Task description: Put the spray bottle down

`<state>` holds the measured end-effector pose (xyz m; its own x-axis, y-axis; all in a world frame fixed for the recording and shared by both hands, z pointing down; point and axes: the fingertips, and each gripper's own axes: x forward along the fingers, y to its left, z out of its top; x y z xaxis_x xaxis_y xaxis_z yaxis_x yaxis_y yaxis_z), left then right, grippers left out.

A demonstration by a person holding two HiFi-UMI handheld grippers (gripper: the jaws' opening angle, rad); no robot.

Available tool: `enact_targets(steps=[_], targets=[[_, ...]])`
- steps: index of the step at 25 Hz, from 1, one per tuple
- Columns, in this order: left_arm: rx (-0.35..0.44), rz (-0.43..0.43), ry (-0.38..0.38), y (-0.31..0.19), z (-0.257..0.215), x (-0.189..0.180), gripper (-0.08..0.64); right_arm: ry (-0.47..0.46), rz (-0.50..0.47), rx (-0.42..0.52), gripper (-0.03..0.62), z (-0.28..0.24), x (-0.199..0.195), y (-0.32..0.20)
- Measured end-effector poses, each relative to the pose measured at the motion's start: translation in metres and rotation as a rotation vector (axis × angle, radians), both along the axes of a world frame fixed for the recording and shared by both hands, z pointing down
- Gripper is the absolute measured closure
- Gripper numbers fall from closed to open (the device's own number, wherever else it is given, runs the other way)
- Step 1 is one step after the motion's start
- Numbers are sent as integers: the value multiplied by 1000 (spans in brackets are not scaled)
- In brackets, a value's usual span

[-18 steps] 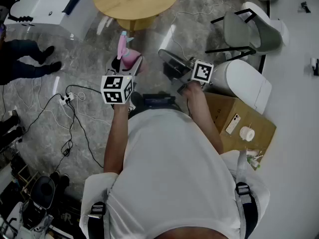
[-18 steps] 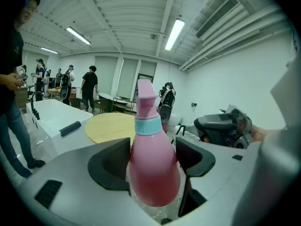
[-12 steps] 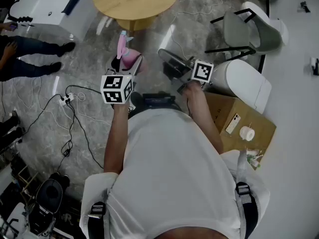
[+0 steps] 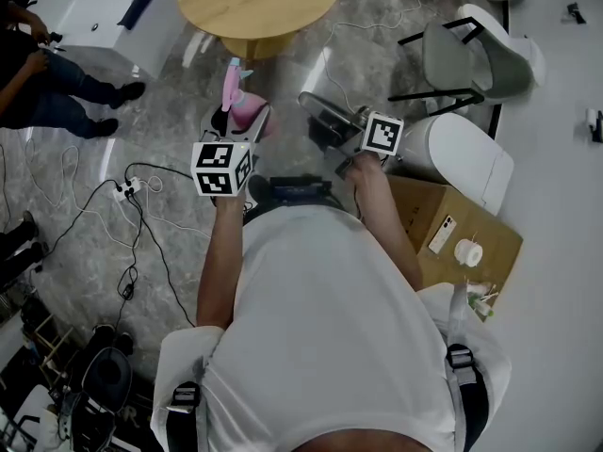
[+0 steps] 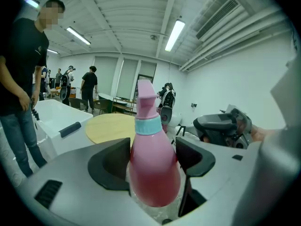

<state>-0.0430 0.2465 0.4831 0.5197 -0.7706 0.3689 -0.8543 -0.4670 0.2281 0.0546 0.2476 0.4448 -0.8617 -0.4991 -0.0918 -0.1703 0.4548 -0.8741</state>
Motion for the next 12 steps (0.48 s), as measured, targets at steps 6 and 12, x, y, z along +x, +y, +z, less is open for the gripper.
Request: enact_targets(steps=[6, 12], targets=[[1, 7, 9, 1, 1, -4, 255, 10, -6, 3, 571, 0, -8, 1], [-2, 14, 17, -6, 3, -11, 255, 27, 17, -18, 569, 2, -16, -8]])
